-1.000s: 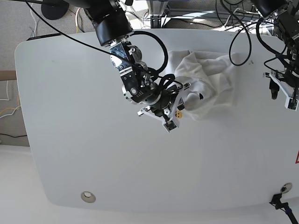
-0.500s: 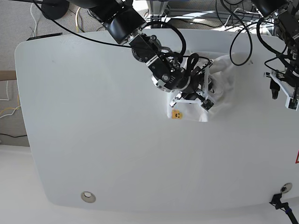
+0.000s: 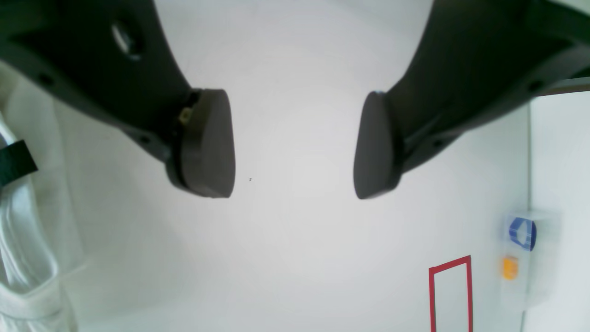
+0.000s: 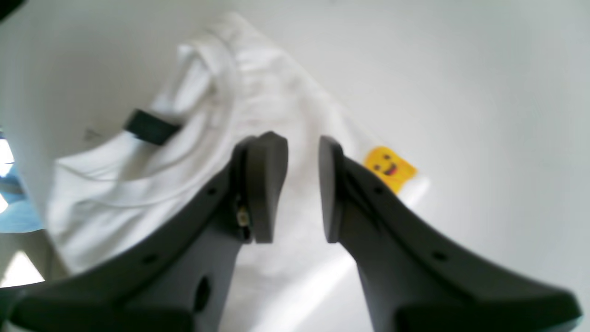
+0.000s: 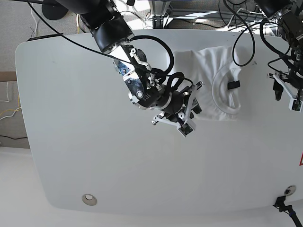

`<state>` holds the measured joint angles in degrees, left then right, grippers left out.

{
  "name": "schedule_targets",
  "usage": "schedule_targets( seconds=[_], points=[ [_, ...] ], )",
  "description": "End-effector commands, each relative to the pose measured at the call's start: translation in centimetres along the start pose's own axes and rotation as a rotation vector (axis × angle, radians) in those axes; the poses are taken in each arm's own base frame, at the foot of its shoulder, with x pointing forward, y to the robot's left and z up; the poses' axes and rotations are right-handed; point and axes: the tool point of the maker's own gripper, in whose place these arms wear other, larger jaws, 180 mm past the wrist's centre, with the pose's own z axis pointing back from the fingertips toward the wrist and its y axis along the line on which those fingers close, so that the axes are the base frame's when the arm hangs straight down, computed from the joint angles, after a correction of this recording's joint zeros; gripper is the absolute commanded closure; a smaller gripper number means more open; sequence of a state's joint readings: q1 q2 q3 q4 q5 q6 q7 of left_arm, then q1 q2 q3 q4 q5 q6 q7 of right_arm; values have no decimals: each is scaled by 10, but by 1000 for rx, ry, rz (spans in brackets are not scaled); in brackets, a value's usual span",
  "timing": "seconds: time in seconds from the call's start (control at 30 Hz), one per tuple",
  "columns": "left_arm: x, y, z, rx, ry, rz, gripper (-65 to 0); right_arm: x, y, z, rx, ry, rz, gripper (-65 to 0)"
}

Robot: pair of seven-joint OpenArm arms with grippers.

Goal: Fold the T-shirt properly
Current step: 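Grasp the folded bundle edges with both grippers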

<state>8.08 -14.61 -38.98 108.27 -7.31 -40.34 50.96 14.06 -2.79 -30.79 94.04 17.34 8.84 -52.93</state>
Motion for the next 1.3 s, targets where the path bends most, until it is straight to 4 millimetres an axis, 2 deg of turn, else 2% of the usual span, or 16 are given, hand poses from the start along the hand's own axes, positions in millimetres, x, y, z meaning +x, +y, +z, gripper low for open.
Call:
schedule_targets(
  seconds=[0.0, 0.13, 0.23, 0.33, 0.4, 0.47, 0.53, 0.57, 0.67, 0.73, 0.87, 0.97, 1.03, 1.07, 1.17, 1.27],
  points=[
    [13, 8, 4, 21, -44, -11, -383, 10, -10, 4, -43, -35, 40, -160],
    [21, -14, -2, -36, -53, -46, -383, -6, -28, 6, -134, 11, 96, -160],
    [23, -40, -7, -91, -61, -21, -383, -5, -36, 7, -185, 16, 134, -160],
    [23, -77, -13, -178, -36, -47, -381, -1, -42, 8, -215, 12, 158, -158],
    [21, -97, -15, -231, -23, -80, -328, 9, -44, 7, -216, -28, 165, -158],
    [16, -120, -15, -281, -14, -71, -189, 4, -46, 0, -213, -30, 158, -156],
    [15, -132, -15, -303, -16, -44, -22, 5, -43, -9, -200, -50, 147, -131],
    [16, -135, -15, -308, -17, -38, 0, 4, -42, -13, -194, -56, 141, -106],
    [9, -155, -12, -358, -1, -60, 0, 4, -38, -21, -178, -82, 125, -9],
    [4, -170, -9, -397, 11, -80, 0, 1, -36, -27, -171, -78, 116, 0],
    [-3, -178, -8, -419, 26, -92, 0, -5, -34, -40, -158, -69, 98, 0],
    [-20, -182, -14, -435, 78, -86, 0, -19, -37, -49, -155, -58, 83, 0],
    [-43, -178, -23, -411, 163, -113, 0, -32, -41, -54, -156, -44, 72, 0],
    [-46, -174, -29, -393, 186, -127, 0, -37, -41, -56, -155, -36, 67, 0],
    [-57, -175, -47, -378, 261, -187, 0, -61, -46, -52, -163, -5, 56, 0],
    [-57, -184, -62, -401, 298, -271, 0, -72, -44, -41, -166, -8, 56, 0]
  ],
)
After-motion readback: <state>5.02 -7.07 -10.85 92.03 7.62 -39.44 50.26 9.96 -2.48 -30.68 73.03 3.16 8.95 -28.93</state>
